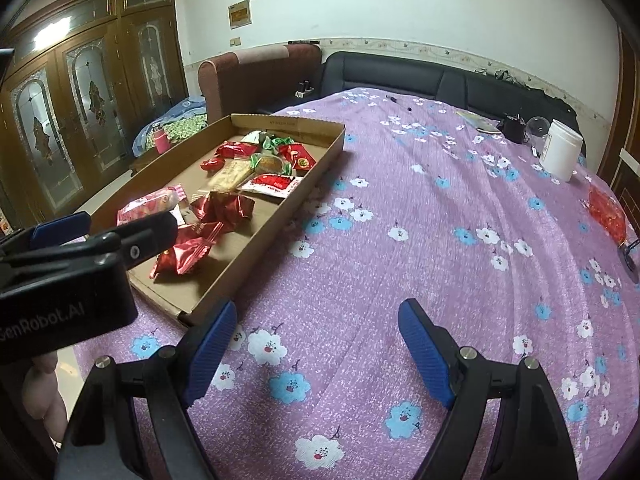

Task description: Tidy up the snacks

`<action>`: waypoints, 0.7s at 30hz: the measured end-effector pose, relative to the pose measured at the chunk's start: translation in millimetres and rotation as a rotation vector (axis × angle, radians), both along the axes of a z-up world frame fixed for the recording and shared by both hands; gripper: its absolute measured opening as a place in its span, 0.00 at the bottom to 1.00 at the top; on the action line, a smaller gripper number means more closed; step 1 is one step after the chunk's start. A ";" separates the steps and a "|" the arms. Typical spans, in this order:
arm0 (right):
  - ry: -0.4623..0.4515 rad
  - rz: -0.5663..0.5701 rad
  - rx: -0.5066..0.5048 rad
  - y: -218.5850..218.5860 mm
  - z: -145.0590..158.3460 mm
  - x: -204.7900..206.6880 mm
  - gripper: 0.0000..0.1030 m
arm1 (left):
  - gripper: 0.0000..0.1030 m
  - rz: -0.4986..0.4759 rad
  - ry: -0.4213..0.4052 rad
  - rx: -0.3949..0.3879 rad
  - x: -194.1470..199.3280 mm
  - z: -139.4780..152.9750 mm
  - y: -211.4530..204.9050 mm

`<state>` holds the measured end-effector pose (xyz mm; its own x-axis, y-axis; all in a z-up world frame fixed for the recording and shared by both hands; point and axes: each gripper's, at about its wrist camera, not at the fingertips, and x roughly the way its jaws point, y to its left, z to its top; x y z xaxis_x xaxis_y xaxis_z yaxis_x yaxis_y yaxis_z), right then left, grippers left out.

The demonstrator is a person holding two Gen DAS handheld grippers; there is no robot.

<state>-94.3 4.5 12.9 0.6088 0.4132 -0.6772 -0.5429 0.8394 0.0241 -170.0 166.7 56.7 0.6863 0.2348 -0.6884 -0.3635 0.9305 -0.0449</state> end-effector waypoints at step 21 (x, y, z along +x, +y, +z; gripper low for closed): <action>0.021 -0.001 -0.028 3.0 -4.9 2.0 0.82 | 0.99 -0.016 0.011 -0.001 1.3 -2.3 -2.7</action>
